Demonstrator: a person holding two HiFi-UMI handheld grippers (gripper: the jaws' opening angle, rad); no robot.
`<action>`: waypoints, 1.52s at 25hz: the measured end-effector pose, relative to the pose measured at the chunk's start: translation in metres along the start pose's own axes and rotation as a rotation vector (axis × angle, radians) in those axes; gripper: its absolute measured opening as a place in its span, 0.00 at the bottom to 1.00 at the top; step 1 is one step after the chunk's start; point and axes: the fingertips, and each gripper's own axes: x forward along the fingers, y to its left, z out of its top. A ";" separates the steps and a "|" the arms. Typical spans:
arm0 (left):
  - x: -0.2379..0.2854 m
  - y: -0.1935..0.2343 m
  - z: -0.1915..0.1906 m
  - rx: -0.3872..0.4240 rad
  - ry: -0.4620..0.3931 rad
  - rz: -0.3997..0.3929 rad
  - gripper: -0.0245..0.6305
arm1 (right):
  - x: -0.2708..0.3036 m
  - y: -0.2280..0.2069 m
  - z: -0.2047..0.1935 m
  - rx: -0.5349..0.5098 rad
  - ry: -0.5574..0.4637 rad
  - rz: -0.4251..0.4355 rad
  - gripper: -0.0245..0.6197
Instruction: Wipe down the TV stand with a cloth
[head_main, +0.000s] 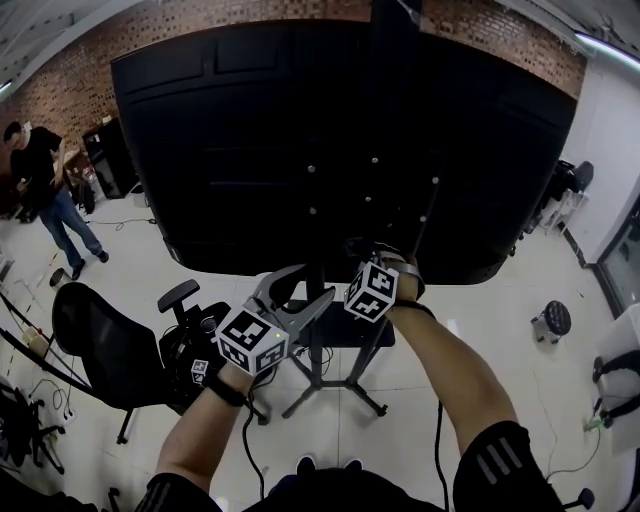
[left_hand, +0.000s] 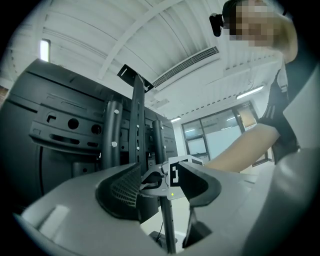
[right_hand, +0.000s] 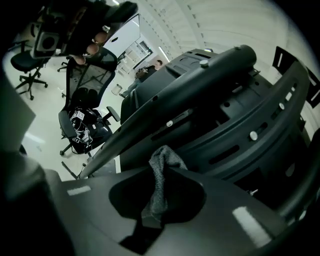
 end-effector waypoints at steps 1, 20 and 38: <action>-0.001 0.000 -0.002 -0.002 0.004 0.002 0.42 | 0.001 0.003 -0.003 -0.001 0.003 0.004 0.10; 0.019 -0.061 0.037 0.054 -0.091 -0.075 0.42 | -0.177 -0.106 -0.016 0.152 -0.315 -0.194 0.10; 0.088 -0.107 0.080 0.113 -0.124 -0.109 0.44 | -0.141 -0.208 -0.065 0.182 -0.248 -0.255 0.10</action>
